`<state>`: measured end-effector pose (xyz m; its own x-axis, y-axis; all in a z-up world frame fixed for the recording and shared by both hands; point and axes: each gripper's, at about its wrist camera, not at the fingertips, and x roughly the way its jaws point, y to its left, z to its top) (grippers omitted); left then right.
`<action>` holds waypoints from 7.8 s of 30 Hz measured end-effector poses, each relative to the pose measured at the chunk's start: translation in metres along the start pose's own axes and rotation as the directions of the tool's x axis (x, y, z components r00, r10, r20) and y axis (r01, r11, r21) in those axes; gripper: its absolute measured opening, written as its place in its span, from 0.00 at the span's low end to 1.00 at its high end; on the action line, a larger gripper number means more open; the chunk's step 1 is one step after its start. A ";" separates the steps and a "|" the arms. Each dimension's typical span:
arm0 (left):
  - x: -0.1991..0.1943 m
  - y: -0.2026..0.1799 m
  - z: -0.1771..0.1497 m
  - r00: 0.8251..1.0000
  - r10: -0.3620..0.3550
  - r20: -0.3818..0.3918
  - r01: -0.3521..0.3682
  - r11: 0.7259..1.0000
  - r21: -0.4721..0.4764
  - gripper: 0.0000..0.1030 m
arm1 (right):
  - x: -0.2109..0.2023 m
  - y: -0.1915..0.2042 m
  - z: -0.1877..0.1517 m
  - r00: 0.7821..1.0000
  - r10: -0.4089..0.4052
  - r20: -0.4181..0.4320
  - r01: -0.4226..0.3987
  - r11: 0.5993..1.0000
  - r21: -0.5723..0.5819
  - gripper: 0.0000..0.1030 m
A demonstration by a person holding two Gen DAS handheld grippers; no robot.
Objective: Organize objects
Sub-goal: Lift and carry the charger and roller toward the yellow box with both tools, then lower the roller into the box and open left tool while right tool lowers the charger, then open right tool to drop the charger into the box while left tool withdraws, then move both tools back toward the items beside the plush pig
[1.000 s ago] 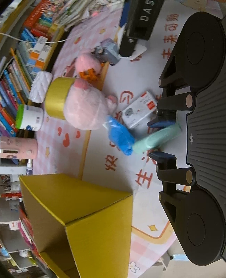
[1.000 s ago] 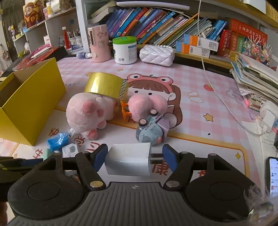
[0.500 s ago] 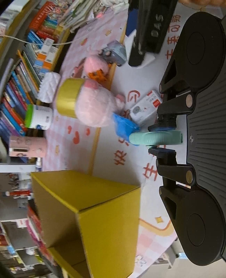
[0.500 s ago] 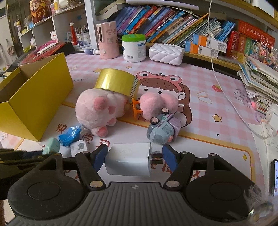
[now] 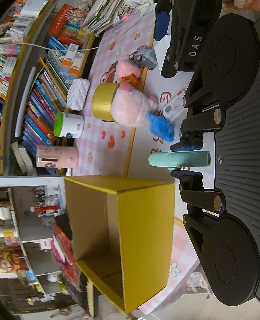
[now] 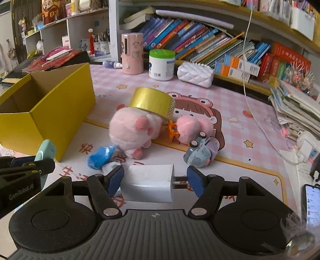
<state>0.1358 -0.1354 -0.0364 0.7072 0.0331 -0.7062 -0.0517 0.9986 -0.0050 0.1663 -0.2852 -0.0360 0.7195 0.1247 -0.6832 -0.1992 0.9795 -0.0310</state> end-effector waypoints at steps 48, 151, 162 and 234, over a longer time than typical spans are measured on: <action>-0.108 0.229 -0.079 0.996 0.041 0.075 -0.042 0.999 0.024 0.17 | -0.099 0.267 -0.062 0.998 -0.051 0.023 0.051 0.999 -0.005 0.65; 0.062 0.185 0.072 0.992 0.127 -0.011 -0.126 0.991 0.033 0.17 | 0.124 0.240 0.148 0.942 0.297 -0.157 -0.333 0.772 -0.541 0.65; 0.071 0.185 0.069 0.990 0.131 -0.060 -0.131 0.991 0.016 0.18 | 0.140 0.245 0.149 0.926 0.283 -0.249 -0.376 0.754 -0.539 0.65; -0.082 0.232 -0.052 0.983 0.178 0.047 -0.177 0.984 -0.029 0.91 | -0.064 0.252 -0.019 0.986 -0.125 0.113 0.130 0.991 -0.039 1.00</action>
<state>0.0286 0.0912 -0.0165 0.7187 0.2125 -0.6621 -0.1968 0.9754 0.0994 0.0579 -0.0492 -0.0140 0.8095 0.0181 -0.5869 -0.1293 0.9805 -0.1482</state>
